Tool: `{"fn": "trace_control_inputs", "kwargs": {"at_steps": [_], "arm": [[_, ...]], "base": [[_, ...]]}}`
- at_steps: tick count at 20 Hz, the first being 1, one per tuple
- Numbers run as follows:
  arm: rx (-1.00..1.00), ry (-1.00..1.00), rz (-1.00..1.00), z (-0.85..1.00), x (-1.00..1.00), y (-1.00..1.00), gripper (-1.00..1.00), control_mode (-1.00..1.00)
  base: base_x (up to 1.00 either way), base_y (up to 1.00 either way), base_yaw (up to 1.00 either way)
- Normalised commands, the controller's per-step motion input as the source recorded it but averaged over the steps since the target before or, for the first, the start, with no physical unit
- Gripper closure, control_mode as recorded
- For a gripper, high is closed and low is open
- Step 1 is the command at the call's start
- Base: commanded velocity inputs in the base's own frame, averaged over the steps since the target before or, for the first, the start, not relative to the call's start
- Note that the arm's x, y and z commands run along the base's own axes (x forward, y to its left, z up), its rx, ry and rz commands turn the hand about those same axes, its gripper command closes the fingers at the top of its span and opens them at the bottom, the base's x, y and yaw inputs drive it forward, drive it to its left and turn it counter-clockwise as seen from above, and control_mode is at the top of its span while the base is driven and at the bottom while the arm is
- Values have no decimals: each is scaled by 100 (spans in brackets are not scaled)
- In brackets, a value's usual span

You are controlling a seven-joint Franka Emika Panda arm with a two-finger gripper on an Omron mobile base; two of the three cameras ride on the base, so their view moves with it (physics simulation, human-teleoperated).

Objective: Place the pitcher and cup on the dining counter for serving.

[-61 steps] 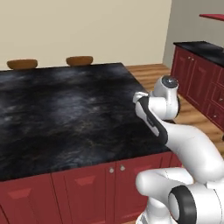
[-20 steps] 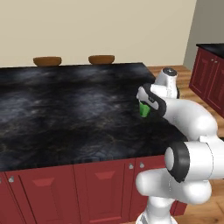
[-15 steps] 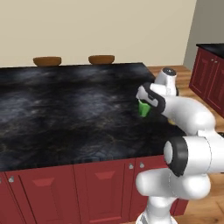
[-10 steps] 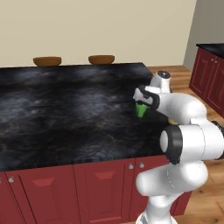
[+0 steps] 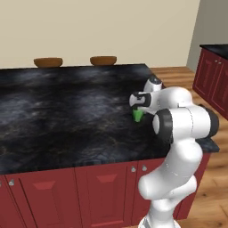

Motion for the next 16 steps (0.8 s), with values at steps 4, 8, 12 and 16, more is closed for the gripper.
{"fn": "trace_control_inputs", "kwargs": {"at_steps": [4, 8, 12, 16], "arm": [[3, 4, -5, -69, 8, 0, 100, -100], [0, 2, -4, -66, 3, 0, 100, -100], [0, 0, -3, -63, 0, 0, 100, -100], [0, 0, 0, -35, 0, 0, 100, -100]], "base": [[0, 0, 0], [0, 0, 0], [0, 0, 0], [0, 0, 0]]}}
